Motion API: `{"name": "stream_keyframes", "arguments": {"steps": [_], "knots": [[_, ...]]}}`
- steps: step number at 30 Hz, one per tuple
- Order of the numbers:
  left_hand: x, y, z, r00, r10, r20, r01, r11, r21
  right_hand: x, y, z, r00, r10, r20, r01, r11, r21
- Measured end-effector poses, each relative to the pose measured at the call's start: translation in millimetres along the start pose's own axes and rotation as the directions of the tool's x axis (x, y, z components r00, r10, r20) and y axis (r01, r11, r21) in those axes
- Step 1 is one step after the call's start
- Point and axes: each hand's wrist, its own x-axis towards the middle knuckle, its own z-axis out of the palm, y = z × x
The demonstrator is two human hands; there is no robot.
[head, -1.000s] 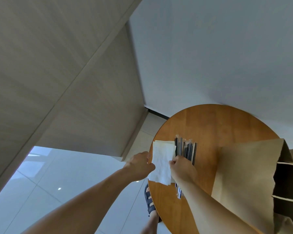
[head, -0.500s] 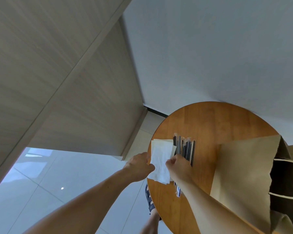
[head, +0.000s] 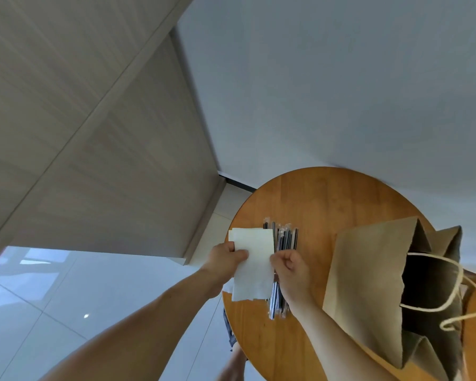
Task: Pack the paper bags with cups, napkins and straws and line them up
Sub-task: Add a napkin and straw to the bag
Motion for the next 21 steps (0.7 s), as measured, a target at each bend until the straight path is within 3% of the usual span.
{"name": "stream_keyframes", "arguments": {"steps": [2,4,7,10,18,21], "knots": [[1,-2,5,0.999,-0.003,-0.035,0.004,1.0,0.019,3,18,-13,0.985,-0.062,-0.163,0.024,0.974,-0.227],[1,-4,8,0.999,-0.008,-0.046,0.01,0.999,0.043,9,32,-28,0.955,-0.082,-0.284,-0.063,0.882,-0.467],[3,-10,12,0.999,-0.006,-0.045,0.009,0.998,0.067,19,47,-39,0.956,-0.003,-0.292,-0.198,0.729,-0.655],[4,-13,13,0.998,-0.004,-0.062,0.01,0.996,0.092,27,52,-36,0.966,0.053,-0.252,-0.225,0.652,-0.724],[1,-17,22,0.998,0.019,-0.062,-0.012,0.993,0.113,29,49,-35,0.978,0.052,-0.201,-0.194,0.569,-0.799],[-1,-15,28,0.998,0.044,-0.053,-0.037,0.991,0.132,23,36,-39,0.977,0.06,-0.206,-0.199,0.612,-0.765]]}}
